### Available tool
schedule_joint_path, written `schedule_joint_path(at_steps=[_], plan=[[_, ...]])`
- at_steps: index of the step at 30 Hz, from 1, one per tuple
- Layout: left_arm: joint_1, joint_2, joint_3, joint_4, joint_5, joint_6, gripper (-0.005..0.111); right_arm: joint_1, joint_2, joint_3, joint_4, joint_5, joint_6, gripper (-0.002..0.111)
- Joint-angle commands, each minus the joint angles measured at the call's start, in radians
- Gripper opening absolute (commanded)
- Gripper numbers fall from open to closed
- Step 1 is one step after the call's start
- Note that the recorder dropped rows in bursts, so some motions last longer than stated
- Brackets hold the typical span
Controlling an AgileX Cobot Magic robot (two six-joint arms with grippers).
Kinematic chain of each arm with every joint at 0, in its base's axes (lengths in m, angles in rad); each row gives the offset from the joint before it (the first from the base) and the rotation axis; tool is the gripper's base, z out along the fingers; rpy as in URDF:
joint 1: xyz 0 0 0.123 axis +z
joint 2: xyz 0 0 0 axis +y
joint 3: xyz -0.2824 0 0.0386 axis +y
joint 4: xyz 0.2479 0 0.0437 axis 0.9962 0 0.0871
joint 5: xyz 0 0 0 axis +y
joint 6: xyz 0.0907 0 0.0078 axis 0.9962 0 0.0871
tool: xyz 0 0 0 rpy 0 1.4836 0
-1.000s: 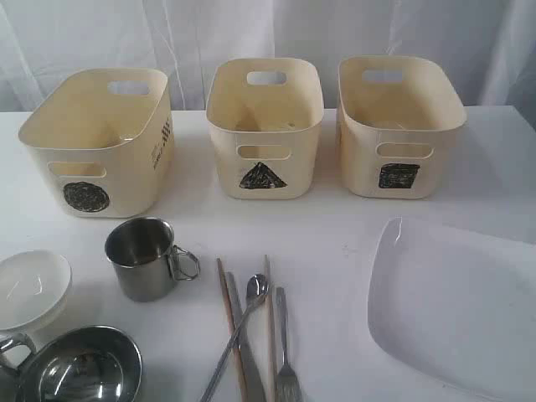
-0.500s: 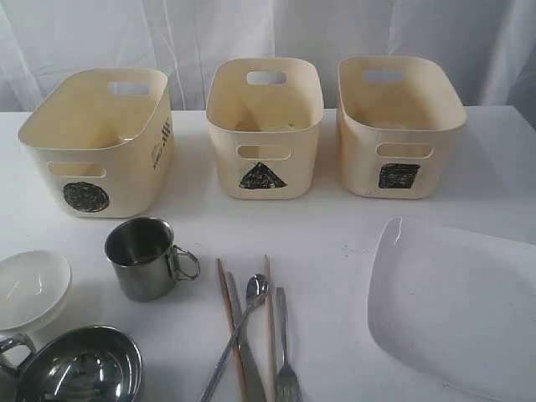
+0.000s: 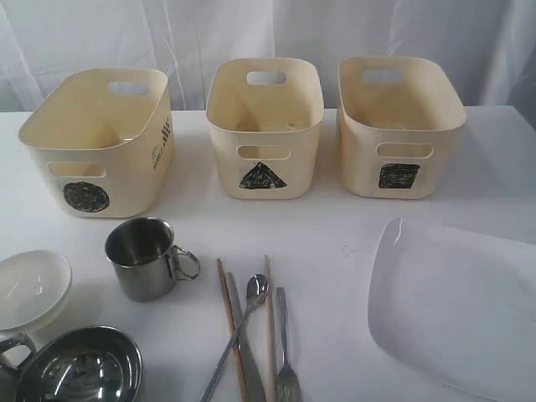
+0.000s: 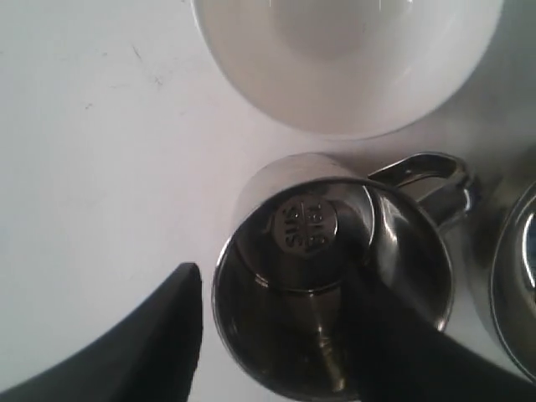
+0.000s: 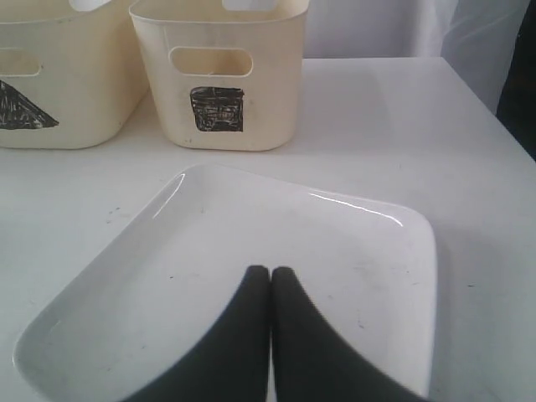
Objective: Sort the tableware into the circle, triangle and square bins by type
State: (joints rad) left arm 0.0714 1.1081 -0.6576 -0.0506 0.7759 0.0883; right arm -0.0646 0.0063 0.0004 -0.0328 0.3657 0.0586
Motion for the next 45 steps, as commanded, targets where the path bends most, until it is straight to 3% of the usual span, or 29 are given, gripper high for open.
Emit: schedule_joint_path(at_steps=[1, 19, 25, 28, 35, 39, 45], plan=[[-0.003, -0.003, 0.068, -0.023, -0.059, 0.002, 0.055, -0.005, -0.006, 0.0, 0.0, -0.008, 0.001, 0.0], [-0.003, -0.001, 0.218, -0.109, -0.311, 0.061, 0.055, -0.005, -0.006, 0.0, 0.0, -0.008, 0.001, 0.0], [-0.003, -0.001, 0.229, -0.112, -0.333, 0.066, 0.055, -0.005, -0.006, 0.0, 0.0, -0.008, 0.001, 0.0], [-0.003, -0.001, 0.229, -0.112, -0.326, 0.066, 0.046, -0.005, -0.006, 0.0, 0.0, -0.008, 0.001, 0.0], [-0.003, -0.001, 0.229, -0.09, -0.283, 0.071, 0.0, -0.005, -0.006, 0.0, 0.0, -0.008, 0.001, 0.0], [-0.003, -0.003, 0.203, -0.062, -0.233, 0.073, 0.0, -0.005, -0.006, 0.0, 0.0, -0.008, 0.001, 0.0], [-0.003, -0.003, 0.024, -0.018, 0.067, 0.073, 0.0, -0.005, -0.006, 0.0, -0.002, -0.008, 0.001, 0.0]])
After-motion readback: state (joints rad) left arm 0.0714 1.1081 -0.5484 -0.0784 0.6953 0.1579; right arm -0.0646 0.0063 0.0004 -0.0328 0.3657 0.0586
